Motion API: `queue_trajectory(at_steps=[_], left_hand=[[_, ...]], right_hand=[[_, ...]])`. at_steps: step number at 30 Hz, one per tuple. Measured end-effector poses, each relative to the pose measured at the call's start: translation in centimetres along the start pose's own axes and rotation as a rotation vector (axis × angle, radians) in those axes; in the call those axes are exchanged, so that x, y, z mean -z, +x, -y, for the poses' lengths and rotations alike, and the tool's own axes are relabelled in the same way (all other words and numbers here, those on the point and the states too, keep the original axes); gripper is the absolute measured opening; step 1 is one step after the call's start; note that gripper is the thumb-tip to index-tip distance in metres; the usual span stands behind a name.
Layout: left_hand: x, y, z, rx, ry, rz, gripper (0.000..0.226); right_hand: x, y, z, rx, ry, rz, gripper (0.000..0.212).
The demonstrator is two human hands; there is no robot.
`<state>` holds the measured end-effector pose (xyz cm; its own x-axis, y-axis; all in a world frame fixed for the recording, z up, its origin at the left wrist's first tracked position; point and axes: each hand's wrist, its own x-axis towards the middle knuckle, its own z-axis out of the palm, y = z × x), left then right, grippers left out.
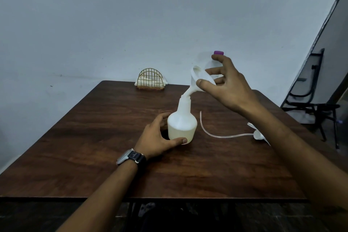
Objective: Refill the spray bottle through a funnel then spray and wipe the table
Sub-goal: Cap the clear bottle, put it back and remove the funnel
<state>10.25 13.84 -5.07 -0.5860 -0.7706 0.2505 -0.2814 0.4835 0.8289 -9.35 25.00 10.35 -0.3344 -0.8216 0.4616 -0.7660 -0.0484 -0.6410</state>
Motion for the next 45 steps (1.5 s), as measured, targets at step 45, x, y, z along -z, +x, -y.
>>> queue_trajectory(at_steps=[45], left_hand=[[-0.2, 2.7, 0.0, 0.01, 0.094, -0.055, 0.112]], right_hand=[[-3.6, 14.5, -25.6, -0.596, 0.078, -0.368, 0.078]])
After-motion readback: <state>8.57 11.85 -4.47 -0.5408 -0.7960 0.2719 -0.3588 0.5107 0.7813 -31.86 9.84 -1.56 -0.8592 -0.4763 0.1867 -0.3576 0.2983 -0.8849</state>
